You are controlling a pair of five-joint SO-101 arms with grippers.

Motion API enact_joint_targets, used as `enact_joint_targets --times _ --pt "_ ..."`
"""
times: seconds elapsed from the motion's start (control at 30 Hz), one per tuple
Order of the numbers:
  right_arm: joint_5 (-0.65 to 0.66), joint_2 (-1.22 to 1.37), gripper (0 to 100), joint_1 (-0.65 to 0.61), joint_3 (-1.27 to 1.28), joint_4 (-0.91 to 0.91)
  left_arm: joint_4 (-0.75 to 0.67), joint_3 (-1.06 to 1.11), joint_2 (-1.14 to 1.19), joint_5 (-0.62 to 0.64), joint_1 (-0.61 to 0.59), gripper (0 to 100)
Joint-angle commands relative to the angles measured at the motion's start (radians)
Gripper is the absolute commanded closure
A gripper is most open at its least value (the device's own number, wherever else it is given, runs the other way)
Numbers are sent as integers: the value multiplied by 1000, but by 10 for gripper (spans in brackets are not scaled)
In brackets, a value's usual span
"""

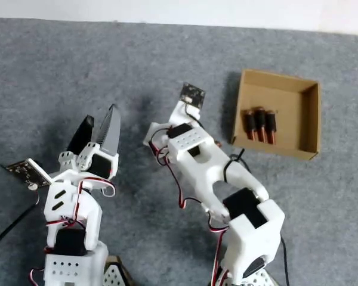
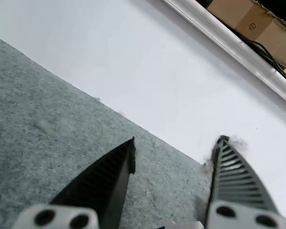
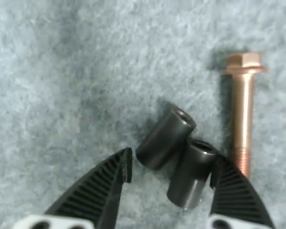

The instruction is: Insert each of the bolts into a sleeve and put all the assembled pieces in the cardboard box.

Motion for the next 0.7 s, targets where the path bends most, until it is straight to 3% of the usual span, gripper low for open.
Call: enact_joint_targets --times 0.0,0.43,0.67 --pt "-8 15 757 59 -24 2 -20 19 -8 11 -2 752" --pt "-8 130 757 59 -30 8 -20 19 -8 11 -2 752" --pt "-8 137 757 56 -91 151 -20 19 -8 11 -2 752"
